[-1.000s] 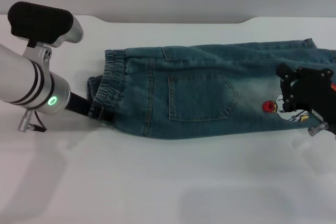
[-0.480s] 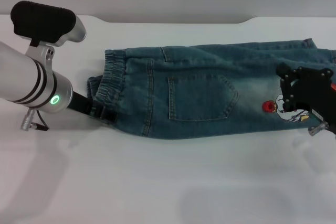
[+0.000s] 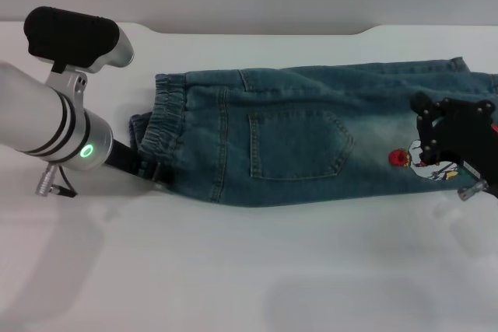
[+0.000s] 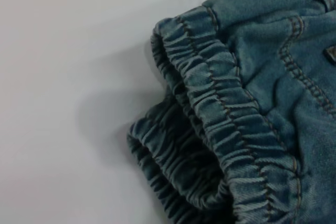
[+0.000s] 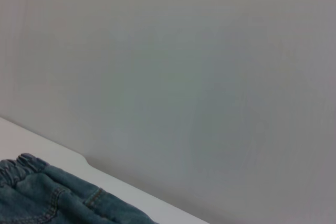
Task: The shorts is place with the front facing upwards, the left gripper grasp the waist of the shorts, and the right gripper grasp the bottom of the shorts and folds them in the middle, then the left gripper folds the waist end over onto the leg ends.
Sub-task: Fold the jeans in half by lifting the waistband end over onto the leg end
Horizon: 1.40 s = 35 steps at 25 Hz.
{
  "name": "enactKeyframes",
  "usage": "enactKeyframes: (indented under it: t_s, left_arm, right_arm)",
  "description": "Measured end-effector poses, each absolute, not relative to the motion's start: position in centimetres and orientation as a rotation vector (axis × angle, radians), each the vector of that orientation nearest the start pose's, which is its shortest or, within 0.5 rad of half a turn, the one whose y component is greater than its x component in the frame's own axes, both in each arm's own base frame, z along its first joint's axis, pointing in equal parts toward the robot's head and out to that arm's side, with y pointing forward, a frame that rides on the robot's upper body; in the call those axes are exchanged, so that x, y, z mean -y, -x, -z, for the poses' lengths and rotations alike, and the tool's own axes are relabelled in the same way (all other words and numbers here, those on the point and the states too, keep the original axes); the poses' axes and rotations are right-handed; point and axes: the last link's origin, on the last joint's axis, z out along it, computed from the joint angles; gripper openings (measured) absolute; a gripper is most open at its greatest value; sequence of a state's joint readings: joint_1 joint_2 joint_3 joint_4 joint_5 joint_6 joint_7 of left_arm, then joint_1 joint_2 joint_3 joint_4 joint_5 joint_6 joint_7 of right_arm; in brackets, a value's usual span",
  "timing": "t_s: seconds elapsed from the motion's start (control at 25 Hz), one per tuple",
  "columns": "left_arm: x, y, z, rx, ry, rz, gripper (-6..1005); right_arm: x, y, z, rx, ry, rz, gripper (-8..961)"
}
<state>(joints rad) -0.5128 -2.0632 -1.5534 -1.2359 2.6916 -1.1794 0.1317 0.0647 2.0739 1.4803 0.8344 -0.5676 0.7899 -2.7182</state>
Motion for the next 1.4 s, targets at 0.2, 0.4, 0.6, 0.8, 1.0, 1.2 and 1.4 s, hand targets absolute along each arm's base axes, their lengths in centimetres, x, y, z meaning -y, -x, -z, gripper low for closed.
enactKeyframes:
  t_s: [0.2, 0.4, 0.6, 0.8, 1.0, 1.2, 1.4]
  left_arm:
    - [-36.6, 22.0, 2.8, 1.236, 2.19, -0.325, 750]
    - [-36.4, 22.0, 3.0, 1.236, 2.201, -0.322, 663]
    - [-36.3, 22.0, 3.0, 1.236, 2.207, -0.32, 573]
    - [-36.0, 21.4, 2.3, 1.233, 2.216, -0.24, 524]
    - [-35.8, 20.7, 1.6, 1.206, 2.217, -0.184, 473]
    - [-35.4, 20.0, 0.4, 1.176, 2.207, -0.126, 420]
    - [-34.8, 18.9, -0.9, 1.151, 2.203, -0.028, 345]
  right_arm:
    - [-30.0, -29.5, 2.2, -0.281, 2.022, -0.532, -1]
    - [-29.7, -29.5, 2.0, -0.281, 2.013, -0.534, -1]
    - [-29.6, -29.6, 1.9, -0.281, 2.008, -0.534, 0]
    - [-29.4, -29.7, 1.9, -0.286, 2.007, -0.532, 0]
    - [-29.2, -29.8, 1.8, -0.289, 2.006, -0.531, 0]
    - [-29.2, -29.9, 2.0, -0.294, 2.007, -0.529, 0]
    - [-29.5, -30.3, 2.8, -0.32, 2.029, -0.51, 0]
